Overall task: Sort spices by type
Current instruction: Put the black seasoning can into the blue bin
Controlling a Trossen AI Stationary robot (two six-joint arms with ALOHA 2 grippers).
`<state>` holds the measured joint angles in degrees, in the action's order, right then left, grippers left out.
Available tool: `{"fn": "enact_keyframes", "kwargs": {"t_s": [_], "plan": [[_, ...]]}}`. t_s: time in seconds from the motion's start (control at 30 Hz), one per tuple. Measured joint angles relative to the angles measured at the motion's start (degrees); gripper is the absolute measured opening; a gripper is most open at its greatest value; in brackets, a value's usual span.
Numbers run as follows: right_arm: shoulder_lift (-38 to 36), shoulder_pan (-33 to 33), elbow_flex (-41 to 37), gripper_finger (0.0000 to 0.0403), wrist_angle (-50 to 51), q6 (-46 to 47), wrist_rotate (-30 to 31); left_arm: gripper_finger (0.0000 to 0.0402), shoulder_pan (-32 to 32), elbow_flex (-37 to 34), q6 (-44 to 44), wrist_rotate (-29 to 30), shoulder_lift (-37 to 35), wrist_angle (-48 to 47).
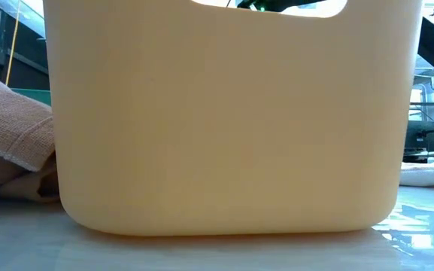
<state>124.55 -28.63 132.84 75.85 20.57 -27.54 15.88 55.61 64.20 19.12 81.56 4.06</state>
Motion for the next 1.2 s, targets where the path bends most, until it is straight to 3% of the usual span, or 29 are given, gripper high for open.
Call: {"fn": "enact_keyframes", "kwargs": {"t_s": [0.47,0.57,0.8,1.07,1.2], "plan": [[0.09,0.85,0.02,0.0256,0.98,-0.47,-0.12,0.0223,-0.37,0.0,0.0,-1.86,4.03,3.73],[0.11,0.95,0.0,0.0262,0.78,-0.47,-0.22,0.0194,-0.36,0.0,0.07,-1.85,4.66,3.88],[0.11,0.82,0.02,0.0329,0.16,-0.58,-2.85,0.0072,-0.37,-0.04,-0.59,-2.03,4.96,2.9],[-0.92,-2.31,1.98,0.0335,1.15,-1.56,-0.87,0.0073,1.51,-0.07,-6.48,3.84,4.96,-0.44],[-4.45,-4.83,1.05,0.0336,0.21,-1.64,4.51,0.0073,4.88,-0.07,-17.52,6.27,4.82,-0.2]]}}
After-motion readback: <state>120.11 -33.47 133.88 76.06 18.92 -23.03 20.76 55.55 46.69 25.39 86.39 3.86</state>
